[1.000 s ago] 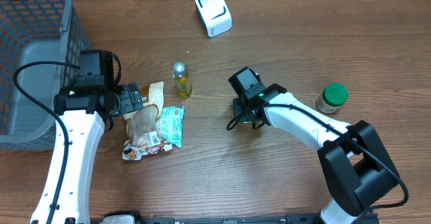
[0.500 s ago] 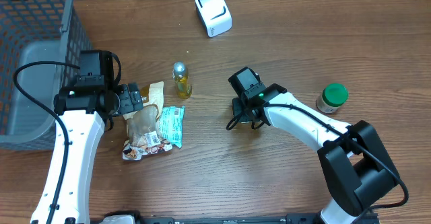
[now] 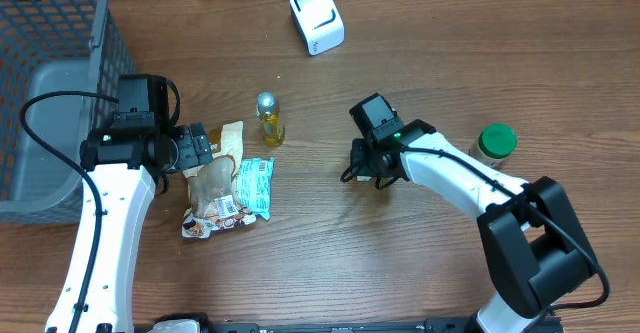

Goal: Scan the item barcode

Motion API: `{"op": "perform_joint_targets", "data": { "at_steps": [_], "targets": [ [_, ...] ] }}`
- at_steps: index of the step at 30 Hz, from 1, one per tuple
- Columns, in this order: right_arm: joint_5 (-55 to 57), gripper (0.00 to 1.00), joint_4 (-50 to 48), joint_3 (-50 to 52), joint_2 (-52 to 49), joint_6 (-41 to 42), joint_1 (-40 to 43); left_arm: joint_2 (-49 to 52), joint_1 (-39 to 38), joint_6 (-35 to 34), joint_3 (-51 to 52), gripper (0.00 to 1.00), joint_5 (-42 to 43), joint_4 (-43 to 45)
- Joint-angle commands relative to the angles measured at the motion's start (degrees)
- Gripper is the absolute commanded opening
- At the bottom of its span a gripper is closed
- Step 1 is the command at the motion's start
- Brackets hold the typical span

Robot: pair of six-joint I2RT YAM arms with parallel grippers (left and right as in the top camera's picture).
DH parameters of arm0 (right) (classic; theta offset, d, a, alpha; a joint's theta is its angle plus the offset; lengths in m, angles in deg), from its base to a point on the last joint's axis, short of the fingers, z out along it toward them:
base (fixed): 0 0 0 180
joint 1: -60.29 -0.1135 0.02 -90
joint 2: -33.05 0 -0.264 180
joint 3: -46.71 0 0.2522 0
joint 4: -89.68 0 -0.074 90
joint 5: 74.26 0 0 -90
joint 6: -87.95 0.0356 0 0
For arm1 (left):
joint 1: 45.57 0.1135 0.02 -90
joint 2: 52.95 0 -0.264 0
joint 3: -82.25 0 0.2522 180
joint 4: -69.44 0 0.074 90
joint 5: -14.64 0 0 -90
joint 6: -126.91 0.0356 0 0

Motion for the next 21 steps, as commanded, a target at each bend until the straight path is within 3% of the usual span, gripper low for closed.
{"op": "perform_joint_targets", "data": {
  "at_steps": [1, 12, 21],
  "targets": [
    [-2.2, 0.18, -0.2, 0.0, -0.4, 0.3, 0.4, 0.1, 0.1, 0.9, -1.2, 1.0, 0.2, 0.0],
    [-1.4, 0.41, -1.6, 0.0, -0.4, -2.2, 0.4, 0.1, 0.1, 0.9, -1.2, 1.0, 0.2, 0.0],
    [-1.0, 0.42, -3.7, 0.0, -0.4, -3.1, 0.4, 0.1, 0.1, 0.9, -1.2, 0.99, 0.2, 0.0]
  ]
}}
